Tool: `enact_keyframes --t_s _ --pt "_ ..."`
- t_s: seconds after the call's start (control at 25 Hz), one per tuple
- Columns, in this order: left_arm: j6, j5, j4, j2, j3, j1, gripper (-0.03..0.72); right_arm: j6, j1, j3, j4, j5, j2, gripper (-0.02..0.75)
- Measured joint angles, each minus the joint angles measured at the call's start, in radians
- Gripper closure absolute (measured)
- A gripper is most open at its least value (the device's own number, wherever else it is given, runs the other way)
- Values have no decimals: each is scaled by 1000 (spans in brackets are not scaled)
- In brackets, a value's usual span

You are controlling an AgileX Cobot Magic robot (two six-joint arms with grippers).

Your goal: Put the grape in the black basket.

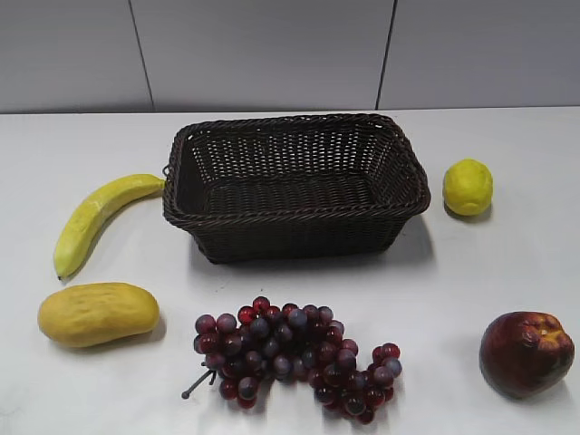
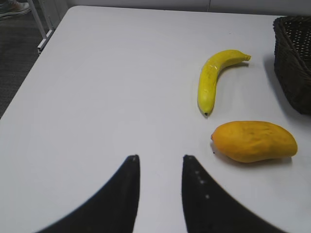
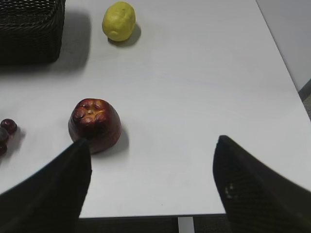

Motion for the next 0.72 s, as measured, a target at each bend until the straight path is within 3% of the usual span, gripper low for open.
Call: enact_keyframes --t_s 0.4,0.72 --pt "0 0 0 0 0 0 452 0 0 0 0 0 12 147" --pt "0 0 0 0 0 0 452 1 0 -54 14 -35 245 147"
